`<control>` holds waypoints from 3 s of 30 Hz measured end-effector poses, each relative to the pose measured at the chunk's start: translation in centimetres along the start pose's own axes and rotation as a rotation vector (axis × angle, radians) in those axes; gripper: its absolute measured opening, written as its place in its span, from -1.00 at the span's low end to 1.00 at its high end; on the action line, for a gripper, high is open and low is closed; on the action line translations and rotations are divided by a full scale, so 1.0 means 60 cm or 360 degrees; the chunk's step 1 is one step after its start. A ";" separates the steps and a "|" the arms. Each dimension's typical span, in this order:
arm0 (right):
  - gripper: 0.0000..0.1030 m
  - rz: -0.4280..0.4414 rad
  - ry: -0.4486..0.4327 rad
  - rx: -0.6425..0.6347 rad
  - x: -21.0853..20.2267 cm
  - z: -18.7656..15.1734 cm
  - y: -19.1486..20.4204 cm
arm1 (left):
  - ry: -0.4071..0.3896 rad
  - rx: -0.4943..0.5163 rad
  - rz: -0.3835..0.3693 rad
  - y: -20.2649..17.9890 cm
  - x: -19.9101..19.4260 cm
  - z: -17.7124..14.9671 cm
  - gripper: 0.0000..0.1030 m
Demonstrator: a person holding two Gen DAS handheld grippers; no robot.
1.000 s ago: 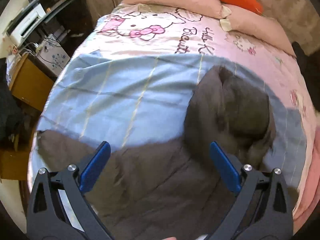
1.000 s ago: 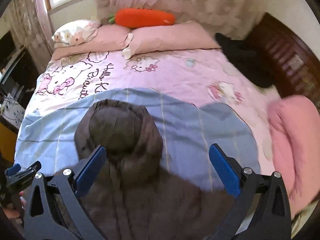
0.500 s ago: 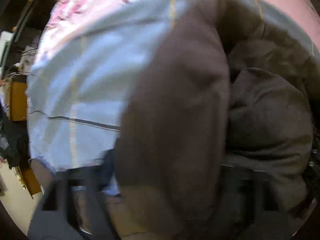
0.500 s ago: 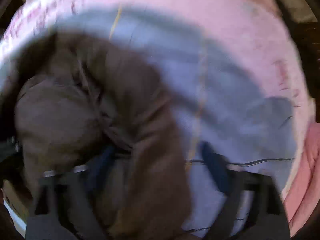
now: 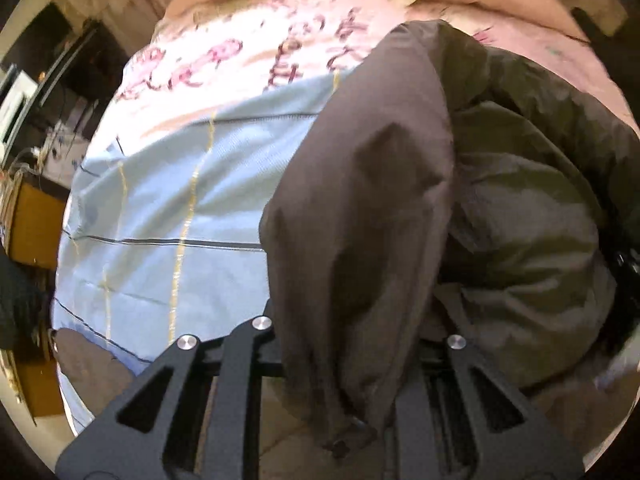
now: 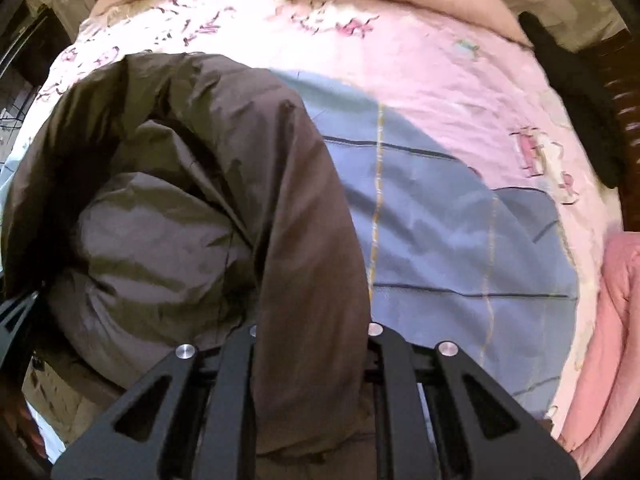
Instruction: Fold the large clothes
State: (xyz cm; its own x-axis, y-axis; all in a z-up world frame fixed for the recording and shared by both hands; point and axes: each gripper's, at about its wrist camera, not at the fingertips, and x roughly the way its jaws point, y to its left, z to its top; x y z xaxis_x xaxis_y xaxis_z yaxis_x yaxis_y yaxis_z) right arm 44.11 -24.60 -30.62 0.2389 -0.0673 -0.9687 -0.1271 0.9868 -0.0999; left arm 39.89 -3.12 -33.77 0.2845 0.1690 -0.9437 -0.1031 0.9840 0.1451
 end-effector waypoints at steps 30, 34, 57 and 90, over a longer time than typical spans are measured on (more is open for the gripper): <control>-0.68 -0.0130 -0.0498 -0.0006 -0.288 -0.682 0.169 | -0.0493 0.0256 -0.0014 0.116 -0.219 -0.685 -0.42; 0.02 -0.0059 -0.0272 -0.0021 -0.189 -0.801 0.153 | -0.0419 0.0399 0.0093 0.100 -0.162 -0.789 0.32; 0.92 0.0062 0.0169 0.0214 -0.199 -0.837 0.030 | 0.0160 0.0251 -0.0353 0.168 -0.208 -0.744 0.96; 0.92 0.0298 0.0106 0.0199 -0.297 -0.733 0.039 | -0.0708 -0.0018 -0.0999 0.219 -0.400 -0.590 0.96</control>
State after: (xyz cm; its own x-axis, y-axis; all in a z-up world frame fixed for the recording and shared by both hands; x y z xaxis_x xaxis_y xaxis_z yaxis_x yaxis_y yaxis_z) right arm -2.78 -27.55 -23.59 0.1579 0.1132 -0.9809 -0.0421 0.9933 0.1079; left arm -2.03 3.77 -19.74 0.6493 -0.4121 -0.6392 0.1955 0.9027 -0.3834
